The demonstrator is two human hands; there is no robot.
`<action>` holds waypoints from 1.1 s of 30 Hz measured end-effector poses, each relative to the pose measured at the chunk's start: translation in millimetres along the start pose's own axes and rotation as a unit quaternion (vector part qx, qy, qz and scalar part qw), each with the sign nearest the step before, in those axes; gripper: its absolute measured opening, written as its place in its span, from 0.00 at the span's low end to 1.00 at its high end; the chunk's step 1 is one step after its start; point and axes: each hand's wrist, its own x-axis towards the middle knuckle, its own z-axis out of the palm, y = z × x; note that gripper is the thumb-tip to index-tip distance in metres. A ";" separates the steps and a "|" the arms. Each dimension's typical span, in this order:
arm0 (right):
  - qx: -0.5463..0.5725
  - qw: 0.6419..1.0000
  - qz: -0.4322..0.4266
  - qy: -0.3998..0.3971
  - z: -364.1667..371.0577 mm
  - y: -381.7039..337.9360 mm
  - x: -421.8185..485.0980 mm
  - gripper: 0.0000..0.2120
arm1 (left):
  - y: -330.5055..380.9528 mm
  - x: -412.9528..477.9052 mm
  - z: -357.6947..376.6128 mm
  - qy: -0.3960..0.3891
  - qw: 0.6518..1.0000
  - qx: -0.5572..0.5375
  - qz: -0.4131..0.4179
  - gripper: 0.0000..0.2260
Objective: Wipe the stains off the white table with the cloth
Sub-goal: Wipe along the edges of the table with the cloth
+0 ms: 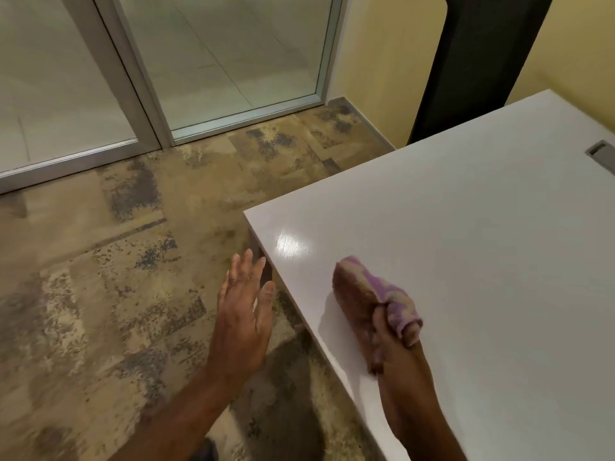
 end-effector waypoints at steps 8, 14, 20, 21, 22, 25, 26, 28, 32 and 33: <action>0.263 0.963 0.059 0.032 -14.3 -6.1 -31.2 0.25 | 8.7 -26.4 -6.2 -0.024 0.999 0.011 0.026 0.23; 0.081 0.989 -0.021 0.123 -21.0 14.2 -56.6 0.10 | 25.6 -59.8 -14.7 -0.035 0.999 0.018 0.029 0.24; -0.068 0.976 -0.151 0.140 -26.7 33.9 -76.4 0.07 | 33.4 -97.6 -33.6 -0.028 0.999 0.022 0.016 0.23; -0.068 0.973 -0.166 0.147 -24.9 34.0 -81.4 0.07 | 32.4 -101.8 -36.7 -0.030 0.999 0.027 0.018 0.23; -0.058 0.969 -0.182 0.158 -22.1 33.5 -86.4 0.13 | 30.9 -105.3 -39.6 -0.031 0.999 0.033 0.022 0.24; -0.058 0.965 -0.191 0.168 -10.0 37.9 -101.1 0.16 | 20.8 -113.7 -48.6 -0.036 0.998 0.041 0.033 0.24; -0.058 0.961 -0.200 0.180 -5.9 42.7 -104.6 0.13 | 15.7 -116.6 -52.3 -0.040 0.998 0.041 0.036 0.24; -0.072 0.951 -0.228 0.198 -0.5 57.7 -107.1 0.16 | 4.2 -121.9 -62.1 -0.048 0.997 0.041 0.043 0.24; -0.156 0.931 -0.259 0.203 16.1 78.8 -113.5 0.29 | -21.1 -128.6 -89.1 -0.068 0.995 0.042 0.062 0.26; -0.171 0.928 -0.261 0.206 22.2 80.9 -115.7 0.28 | -27.1 -129.5 -95.8 -0.073 0.994 0.045 0.070 0.26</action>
